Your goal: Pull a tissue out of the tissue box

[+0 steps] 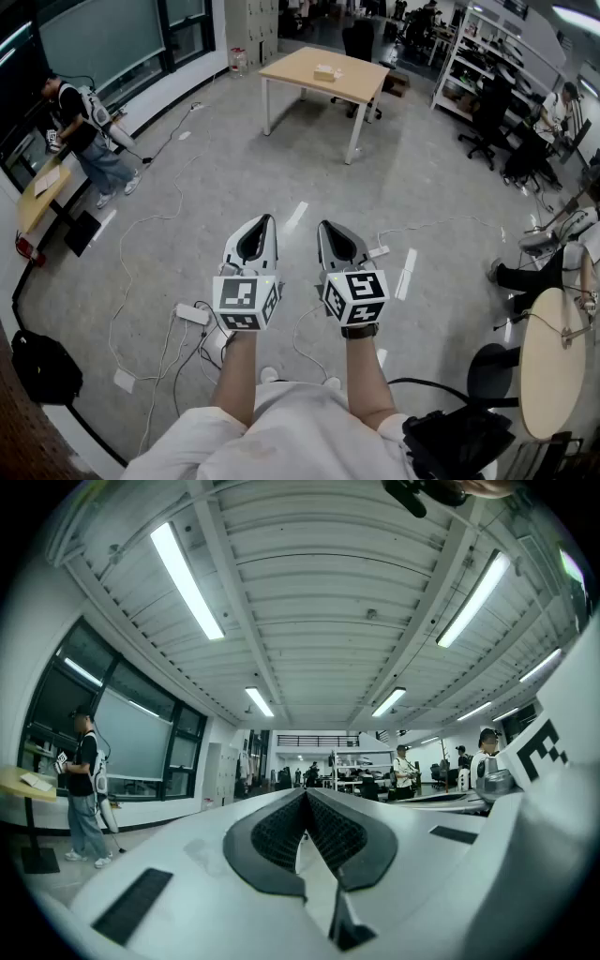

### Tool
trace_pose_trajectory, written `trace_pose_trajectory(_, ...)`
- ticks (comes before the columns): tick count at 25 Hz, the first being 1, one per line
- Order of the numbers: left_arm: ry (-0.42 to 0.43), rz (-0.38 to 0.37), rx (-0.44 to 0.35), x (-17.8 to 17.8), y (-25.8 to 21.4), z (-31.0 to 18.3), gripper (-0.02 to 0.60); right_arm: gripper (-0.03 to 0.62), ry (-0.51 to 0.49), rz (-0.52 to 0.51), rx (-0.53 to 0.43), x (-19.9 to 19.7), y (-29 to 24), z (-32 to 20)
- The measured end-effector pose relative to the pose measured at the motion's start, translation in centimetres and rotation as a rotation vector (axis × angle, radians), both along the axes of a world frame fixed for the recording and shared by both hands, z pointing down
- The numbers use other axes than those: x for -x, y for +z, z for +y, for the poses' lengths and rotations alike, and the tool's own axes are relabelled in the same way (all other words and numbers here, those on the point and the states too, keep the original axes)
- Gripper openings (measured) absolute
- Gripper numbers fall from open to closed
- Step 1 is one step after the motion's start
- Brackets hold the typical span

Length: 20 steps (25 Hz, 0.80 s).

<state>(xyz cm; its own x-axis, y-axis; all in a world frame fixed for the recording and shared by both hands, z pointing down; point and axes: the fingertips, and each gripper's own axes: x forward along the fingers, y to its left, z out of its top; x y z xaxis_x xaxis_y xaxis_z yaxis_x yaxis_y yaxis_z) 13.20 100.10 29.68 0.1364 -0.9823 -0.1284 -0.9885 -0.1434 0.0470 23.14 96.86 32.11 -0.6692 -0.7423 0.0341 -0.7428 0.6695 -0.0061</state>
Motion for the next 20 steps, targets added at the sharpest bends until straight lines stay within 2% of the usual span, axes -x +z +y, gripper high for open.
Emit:
trace_pose_trajectory(4, -0.004, 0.018, 0.02, 3.1, 1.4, 0.9, -0.009, 0.003, -0.009, -0.002, -0.01, 3.1, 0.3, 0.9)
trace_pose_trajectory(9, 0.0, 0.042, 0.055, 6.4, 3.2, 1.5, -0.009, 0.003, 0.0, -0.024, 0.06, 5.2, 2.7, 0.8)
trace_pose_trajectory(14, -0.012, 0.088, 0.074, 10.0, 4.2, 1.5, -0.009, 0.003, -0.01, -0.023, 0.063, 7.9, 3.0, 1.4)
trace_pose_trajectory(16, -0.006, 0.103, 0.08, 10.5, 4.5, 1.4, -0.009, 0.003, -0.025, -0.023, 0.072, 8.9, 3.0, 1.5)
trace_pose_trajectory(20, 0.023, 0.116, 0.08, 9.3, 4.8, 0.8, -0.009, 0.002, -0.035, -0.018, 0.078, 8.8, 3.3, 1.1)
